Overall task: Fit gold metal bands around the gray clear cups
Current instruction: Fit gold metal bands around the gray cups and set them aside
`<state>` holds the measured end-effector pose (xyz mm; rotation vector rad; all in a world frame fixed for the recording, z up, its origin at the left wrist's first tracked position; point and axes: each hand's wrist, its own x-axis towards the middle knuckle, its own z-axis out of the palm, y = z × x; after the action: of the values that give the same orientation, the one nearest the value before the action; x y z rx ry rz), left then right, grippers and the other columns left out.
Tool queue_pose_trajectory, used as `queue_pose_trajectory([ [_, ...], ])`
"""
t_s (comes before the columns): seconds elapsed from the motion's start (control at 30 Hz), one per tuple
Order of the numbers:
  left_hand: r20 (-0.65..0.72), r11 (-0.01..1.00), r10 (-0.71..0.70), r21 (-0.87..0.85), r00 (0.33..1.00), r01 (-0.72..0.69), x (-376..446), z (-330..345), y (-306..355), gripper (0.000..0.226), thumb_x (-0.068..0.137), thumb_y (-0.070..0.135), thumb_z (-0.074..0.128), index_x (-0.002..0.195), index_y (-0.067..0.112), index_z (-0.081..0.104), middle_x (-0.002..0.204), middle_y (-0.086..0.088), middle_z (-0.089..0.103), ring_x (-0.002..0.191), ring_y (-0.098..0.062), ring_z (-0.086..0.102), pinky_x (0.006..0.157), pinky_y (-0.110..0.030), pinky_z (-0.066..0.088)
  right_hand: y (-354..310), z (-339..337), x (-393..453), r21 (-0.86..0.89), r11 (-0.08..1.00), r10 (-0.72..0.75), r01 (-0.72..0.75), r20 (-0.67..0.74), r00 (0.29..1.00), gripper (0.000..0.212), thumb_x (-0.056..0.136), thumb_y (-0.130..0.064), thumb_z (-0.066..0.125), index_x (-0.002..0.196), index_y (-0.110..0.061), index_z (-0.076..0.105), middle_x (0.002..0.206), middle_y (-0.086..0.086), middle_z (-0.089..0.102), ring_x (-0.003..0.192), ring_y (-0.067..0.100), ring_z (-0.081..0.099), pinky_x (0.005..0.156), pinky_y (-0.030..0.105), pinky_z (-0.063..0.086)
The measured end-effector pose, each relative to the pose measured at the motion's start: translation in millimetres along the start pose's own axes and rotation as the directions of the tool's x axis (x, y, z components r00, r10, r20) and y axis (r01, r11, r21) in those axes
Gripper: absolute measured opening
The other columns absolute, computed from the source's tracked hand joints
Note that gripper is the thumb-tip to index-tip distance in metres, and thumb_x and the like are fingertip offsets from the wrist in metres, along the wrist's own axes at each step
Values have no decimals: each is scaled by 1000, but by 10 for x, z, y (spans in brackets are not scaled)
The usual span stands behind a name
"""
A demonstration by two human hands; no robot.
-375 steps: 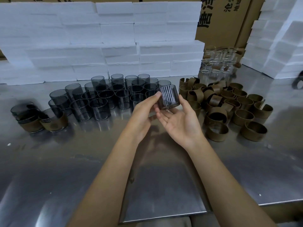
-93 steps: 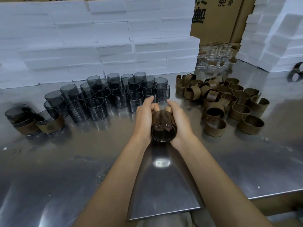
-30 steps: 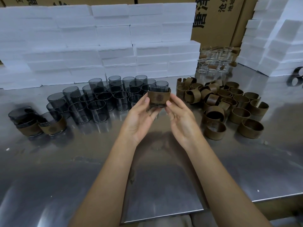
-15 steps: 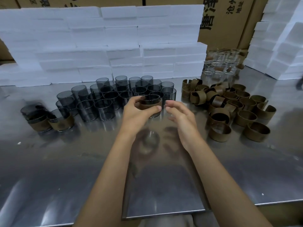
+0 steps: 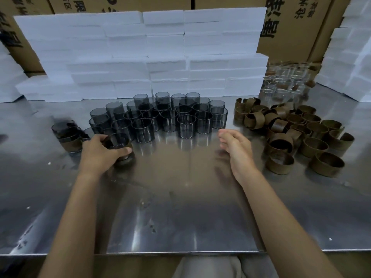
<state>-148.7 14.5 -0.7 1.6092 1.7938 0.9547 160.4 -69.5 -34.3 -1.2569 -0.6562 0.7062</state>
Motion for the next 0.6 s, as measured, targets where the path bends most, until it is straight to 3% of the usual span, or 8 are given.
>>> queue_pose_trajectory([
  [0.13,-75,1000,19,-11,997,-20,50,4,-94,83,76,42,88,147,15,52,145,-20,41,125,-38,53,114,-47,40,-10,-6,-5,12,1000,2,-2,4,1000,15,96,-8,62,93,-18,73,94,-1,68,86,10,59,74,18,50],
  [0.3,-199,1000,29,3,980,-29,101,20,-138,79,83,33,85,150,18,45,149,-22,34,129,-42,50,114,-45,36,-16,-8,-2,21,1000,-4,4,9,1000,16,96,-6,61,93,-17,72,94,-1,68,82,8,58,68,13,50],
  [0.47,-285,999,15,47,958,-2,184,-25,-181,68,88,24,81,146,15,46,149,-22,32,125,-46,50,113,-49,38,-3,-10,3,16,1000,3,-4,14,1000,19,96,-6,59,91,-18,72,93,-1,68,84,9,59,73,17,50],
  [0.6,-383,975,208,159,900,-157,170,79,-79,49,90,17,77,134,9,55,134,-25,40,121,-43,48,107,-48,41,7,-8,8,14,1000,11,-11,13,1000,17,96,-6,60,92,-17,73,93,2,67,86,12,58,80,23,49],
])
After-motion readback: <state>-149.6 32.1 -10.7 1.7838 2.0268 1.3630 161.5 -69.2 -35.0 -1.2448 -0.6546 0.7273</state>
